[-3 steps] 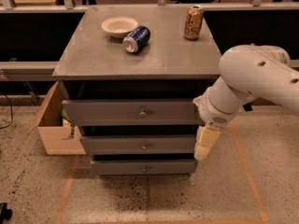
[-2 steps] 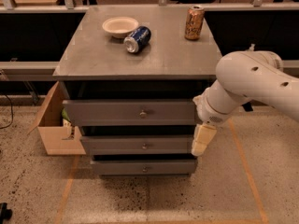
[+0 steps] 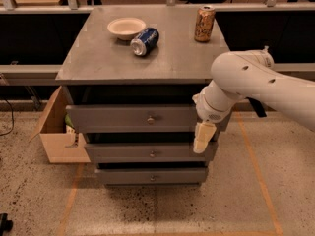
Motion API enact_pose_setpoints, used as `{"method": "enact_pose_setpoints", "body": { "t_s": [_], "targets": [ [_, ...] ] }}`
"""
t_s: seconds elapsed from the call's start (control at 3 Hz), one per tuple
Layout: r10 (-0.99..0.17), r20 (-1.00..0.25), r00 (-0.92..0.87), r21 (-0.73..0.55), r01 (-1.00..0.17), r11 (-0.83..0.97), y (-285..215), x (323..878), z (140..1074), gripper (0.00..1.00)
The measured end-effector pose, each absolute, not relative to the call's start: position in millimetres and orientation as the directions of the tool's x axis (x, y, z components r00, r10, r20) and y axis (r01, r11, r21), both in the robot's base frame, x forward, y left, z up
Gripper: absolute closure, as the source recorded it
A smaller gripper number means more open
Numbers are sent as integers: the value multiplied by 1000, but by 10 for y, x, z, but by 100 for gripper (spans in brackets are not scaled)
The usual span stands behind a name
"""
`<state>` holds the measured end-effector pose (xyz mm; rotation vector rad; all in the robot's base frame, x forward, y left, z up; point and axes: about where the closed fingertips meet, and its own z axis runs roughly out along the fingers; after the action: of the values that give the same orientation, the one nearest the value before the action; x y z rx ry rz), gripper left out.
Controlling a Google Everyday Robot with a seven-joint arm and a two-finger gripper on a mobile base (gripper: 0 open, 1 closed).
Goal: Open top drawer
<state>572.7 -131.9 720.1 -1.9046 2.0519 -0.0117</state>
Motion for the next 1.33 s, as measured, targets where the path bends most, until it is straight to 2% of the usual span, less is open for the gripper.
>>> {"method": "enact_pose_setpoints", "body": {
  "t_s": [1.33],
  "targets": [
    [-964,-266,28,-239,-970,37,-1087,6481,6744,0]
  ]
}}
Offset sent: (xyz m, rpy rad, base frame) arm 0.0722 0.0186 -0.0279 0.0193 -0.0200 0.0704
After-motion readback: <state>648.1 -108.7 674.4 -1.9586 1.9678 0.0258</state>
